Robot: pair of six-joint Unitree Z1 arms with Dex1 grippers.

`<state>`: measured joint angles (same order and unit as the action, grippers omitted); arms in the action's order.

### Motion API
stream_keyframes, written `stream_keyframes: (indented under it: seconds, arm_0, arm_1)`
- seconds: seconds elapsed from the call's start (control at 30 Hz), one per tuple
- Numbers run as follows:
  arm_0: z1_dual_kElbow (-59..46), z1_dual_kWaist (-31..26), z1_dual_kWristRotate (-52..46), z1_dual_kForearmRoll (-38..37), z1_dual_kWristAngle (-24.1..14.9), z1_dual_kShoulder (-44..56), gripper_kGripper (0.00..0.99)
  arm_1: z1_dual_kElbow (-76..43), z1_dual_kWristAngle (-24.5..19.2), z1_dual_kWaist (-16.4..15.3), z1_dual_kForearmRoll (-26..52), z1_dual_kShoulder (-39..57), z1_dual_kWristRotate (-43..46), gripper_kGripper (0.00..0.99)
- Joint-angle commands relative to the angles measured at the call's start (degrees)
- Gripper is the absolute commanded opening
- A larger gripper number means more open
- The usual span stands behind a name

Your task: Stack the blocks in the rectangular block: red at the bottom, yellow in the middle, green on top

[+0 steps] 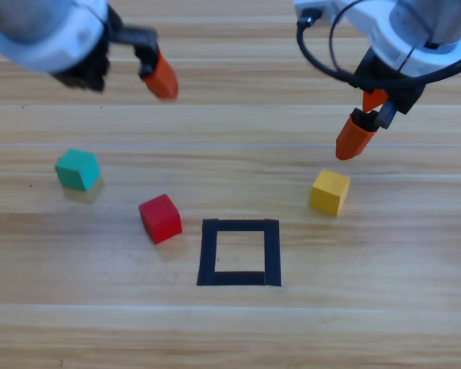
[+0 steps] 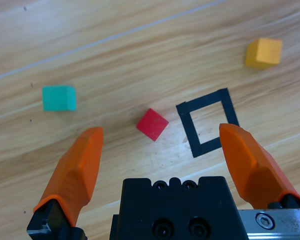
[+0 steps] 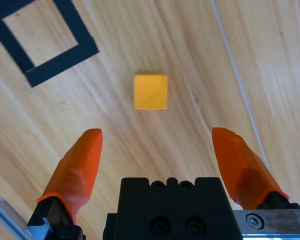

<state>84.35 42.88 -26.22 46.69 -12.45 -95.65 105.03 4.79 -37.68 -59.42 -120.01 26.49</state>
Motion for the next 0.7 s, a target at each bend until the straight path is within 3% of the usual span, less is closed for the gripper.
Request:
stream_keyframes:
  seconds: [0.03,0.37,0.7]
  arm_0:
    - [-0.59,-1.05,-0.85,3.23,0.41,-6.30,0.990]
    - [-1.55,-1.05,1.09,4.81,1.38,-11.58,0.990]
    - [2.93,-1.05,-21.50,6.92,2.78,-18.08,0.990]
  arm_1:
    - [2.02,-4.52,1.29,-2.10,-7.35,1.11,0.968]
    - [5.63,-4.35,-0.02,-3.68,-12.80,2.08,0.951]
    - [7.83,-3.12,-1.52,-5.97,-14.99,2.26,0.950]
